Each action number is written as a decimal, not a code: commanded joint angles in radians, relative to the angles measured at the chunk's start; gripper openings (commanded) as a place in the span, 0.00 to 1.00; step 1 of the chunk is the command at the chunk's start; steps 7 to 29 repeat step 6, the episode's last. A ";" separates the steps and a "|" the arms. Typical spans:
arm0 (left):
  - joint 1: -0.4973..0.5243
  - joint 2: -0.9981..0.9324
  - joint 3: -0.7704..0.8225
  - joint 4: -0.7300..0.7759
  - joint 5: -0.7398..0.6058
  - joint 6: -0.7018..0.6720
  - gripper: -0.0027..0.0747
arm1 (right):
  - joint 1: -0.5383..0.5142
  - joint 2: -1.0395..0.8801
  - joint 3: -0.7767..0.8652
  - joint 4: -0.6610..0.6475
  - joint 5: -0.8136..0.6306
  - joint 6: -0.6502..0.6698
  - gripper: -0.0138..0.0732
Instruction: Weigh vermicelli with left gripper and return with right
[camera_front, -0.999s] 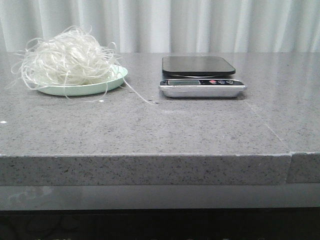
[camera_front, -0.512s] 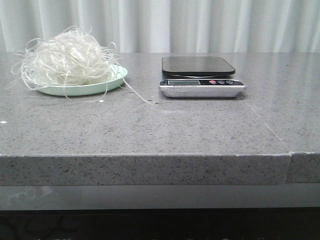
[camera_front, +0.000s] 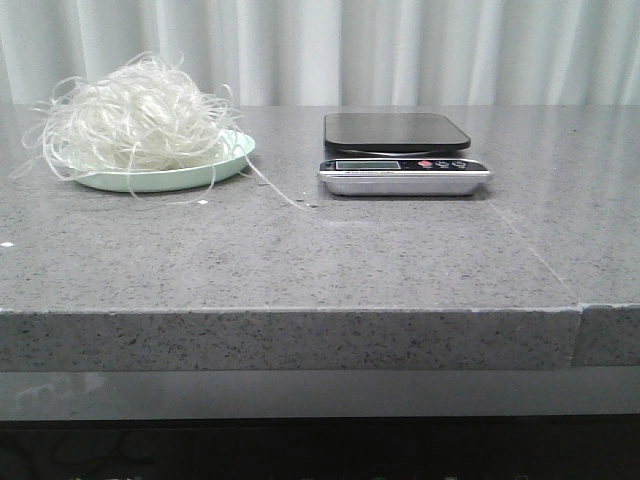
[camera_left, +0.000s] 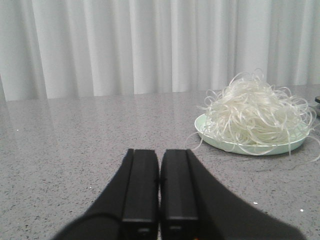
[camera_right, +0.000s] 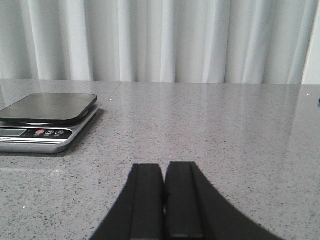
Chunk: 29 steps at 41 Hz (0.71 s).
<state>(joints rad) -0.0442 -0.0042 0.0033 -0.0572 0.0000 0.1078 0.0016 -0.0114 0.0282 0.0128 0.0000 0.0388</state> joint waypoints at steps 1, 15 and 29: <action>0.001 -0.021 0.004 -0.007 -0.080 -0.003 0.22 | -0.005 -0.015 -0.009 -0.013 -0.087 0.001 0.33; 0.001 -0.021 0.004 -0.007 -0.080 -0.003 0.22 | -0.005 -0.015 -0.009 -0.013 -0.087 0.001 0.33; 0.001 -0.021 0.004 -0.007 -0.080 -0.003 0.22 | -0.005 -0.015 -0.009 -0.013 -0.087 0.001 0.33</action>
